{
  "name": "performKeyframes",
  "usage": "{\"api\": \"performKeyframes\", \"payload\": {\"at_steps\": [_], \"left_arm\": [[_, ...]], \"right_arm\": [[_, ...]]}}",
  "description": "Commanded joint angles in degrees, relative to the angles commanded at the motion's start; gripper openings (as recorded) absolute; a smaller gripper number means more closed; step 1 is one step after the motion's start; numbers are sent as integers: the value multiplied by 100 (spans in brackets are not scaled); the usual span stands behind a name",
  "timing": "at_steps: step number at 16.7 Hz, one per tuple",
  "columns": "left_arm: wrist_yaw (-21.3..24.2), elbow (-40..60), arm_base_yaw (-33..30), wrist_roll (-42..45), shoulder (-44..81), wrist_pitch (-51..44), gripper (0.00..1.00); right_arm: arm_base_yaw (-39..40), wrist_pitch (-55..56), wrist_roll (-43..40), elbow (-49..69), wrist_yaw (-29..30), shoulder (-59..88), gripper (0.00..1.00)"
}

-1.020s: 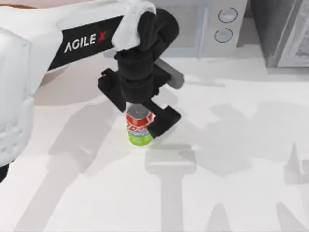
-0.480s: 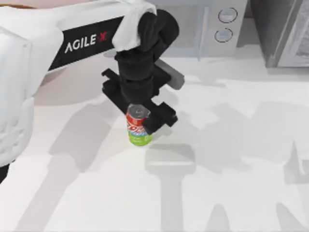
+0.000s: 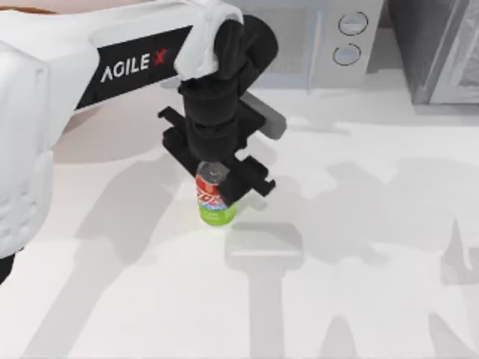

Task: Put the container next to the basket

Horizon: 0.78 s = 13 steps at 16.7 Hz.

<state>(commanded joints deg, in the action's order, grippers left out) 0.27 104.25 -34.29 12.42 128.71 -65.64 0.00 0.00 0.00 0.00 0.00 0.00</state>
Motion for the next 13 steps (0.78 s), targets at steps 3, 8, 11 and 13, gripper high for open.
{"api": "performKeyframes", "payload": {"at_steps": [3,8,11,13], "left_arm": [[0,0,0,0,0,0,0],[5,-4,4,4,-9,-1,0],[14,-191,199,-129,-62,-190,0],[39,-507,583,-335,-173,-471,0]], "right_arm": [[0,0,0,0,0,0,100],[0,0,0,0,0,0,100],[0,0,0,0,0,0,100],[0,0,0,0,0,0,100]]}}
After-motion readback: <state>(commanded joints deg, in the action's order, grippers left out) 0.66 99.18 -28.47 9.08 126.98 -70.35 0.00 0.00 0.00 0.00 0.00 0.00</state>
